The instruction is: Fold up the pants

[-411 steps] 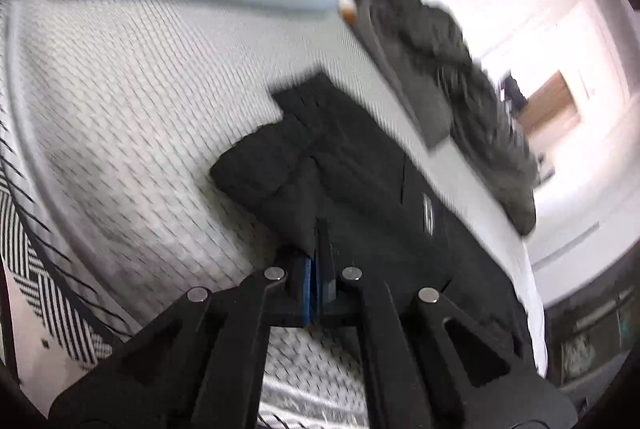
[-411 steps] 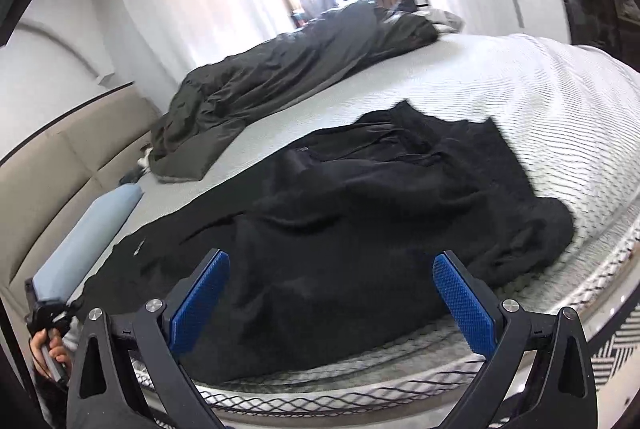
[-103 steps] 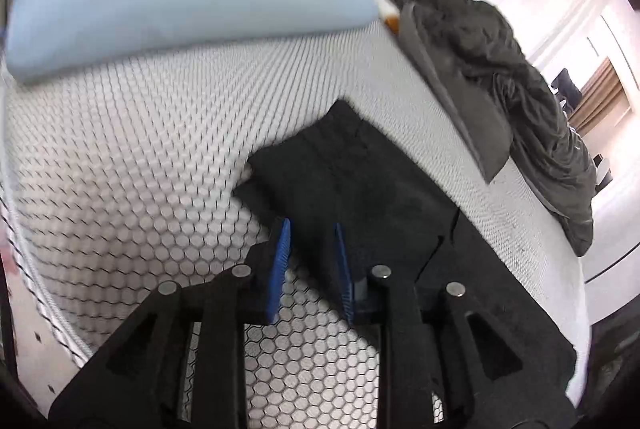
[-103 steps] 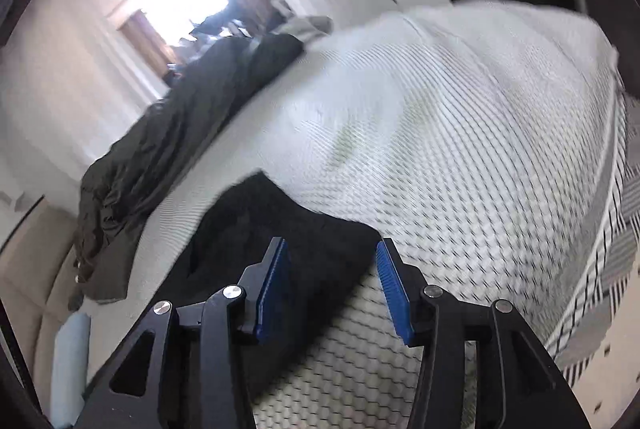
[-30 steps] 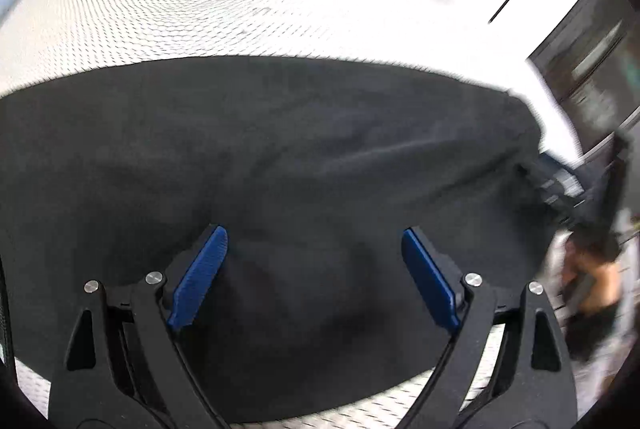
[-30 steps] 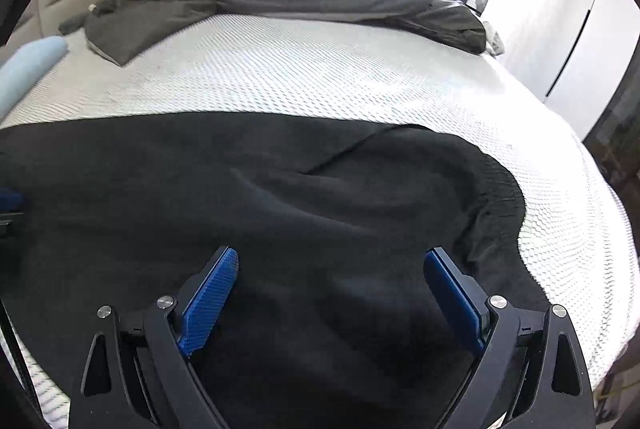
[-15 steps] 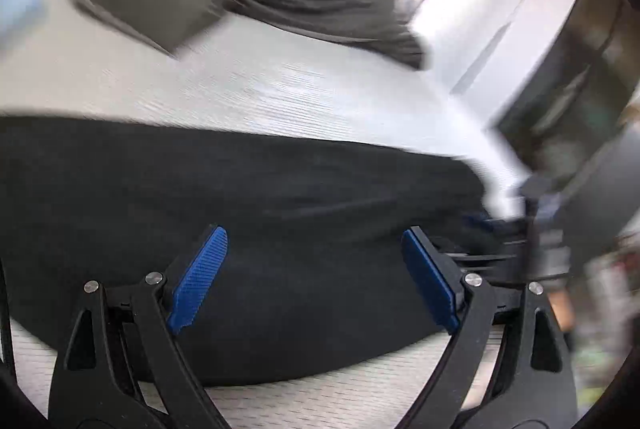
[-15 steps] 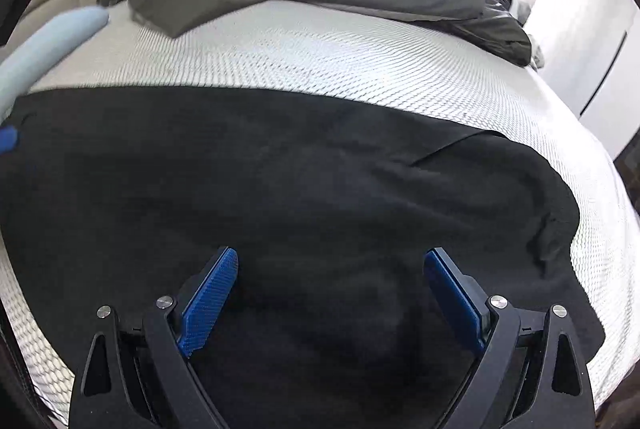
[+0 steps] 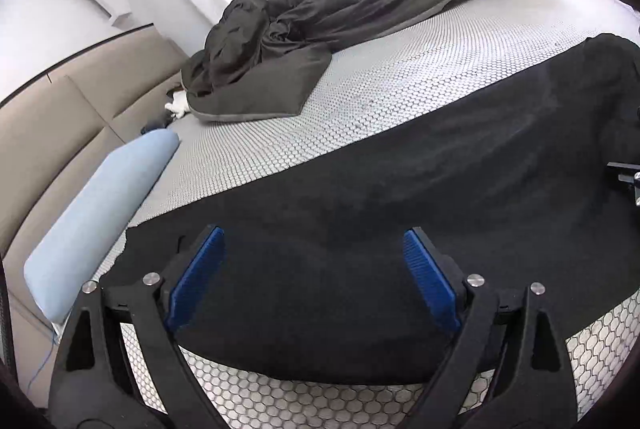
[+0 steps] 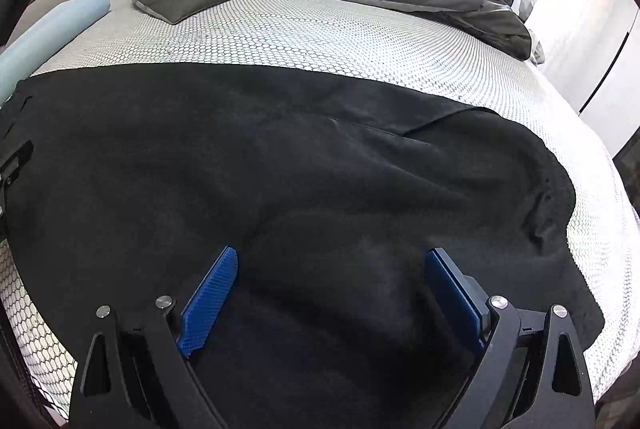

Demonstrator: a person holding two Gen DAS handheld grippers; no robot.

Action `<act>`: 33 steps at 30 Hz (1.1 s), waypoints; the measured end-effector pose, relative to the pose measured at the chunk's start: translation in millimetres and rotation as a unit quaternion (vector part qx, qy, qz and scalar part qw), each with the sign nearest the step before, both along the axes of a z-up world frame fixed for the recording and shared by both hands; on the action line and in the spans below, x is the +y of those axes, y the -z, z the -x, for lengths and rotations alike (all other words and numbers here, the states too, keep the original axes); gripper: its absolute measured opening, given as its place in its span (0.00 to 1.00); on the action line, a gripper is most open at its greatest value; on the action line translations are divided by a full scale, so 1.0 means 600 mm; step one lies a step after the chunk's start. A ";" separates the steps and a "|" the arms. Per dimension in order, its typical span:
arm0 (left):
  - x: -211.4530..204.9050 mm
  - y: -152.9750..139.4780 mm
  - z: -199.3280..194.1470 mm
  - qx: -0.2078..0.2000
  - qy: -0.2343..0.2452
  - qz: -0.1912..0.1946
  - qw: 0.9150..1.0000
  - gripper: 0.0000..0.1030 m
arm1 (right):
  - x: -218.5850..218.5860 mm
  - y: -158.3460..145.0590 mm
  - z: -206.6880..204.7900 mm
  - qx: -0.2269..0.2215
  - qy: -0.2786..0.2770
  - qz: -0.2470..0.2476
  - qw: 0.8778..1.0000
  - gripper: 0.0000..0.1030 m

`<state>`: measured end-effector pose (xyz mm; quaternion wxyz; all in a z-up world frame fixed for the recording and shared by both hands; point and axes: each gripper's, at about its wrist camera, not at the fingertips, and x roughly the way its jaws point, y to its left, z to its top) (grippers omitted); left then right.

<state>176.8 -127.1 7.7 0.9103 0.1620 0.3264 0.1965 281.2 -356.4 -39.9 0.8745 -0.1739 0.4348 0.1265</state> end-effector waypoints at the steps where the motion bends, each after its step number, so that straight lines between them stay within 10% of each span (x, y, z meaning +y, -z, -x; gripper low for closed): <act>1: 0.005 0.000 -0.002 0.002 0.000 0.003 1.000 0.87 | -0.001 0.002 -0.003 0.003 0.002 -0.002 1.000 0.93; 13: 0.018 -0.013 0.008 -0.024 -0.007 -0.082 0.996 0.88 | -0.003 0.009 -0.038 0.023 0.031 -0.018 0.999 0.95; 33: 0.029 -0.022 0.030 -0.031 -0.010 -0.085 0.996 0.88 | -0.002 0.012 -0.040 0.023 0.032 -0.016 0.999 0.96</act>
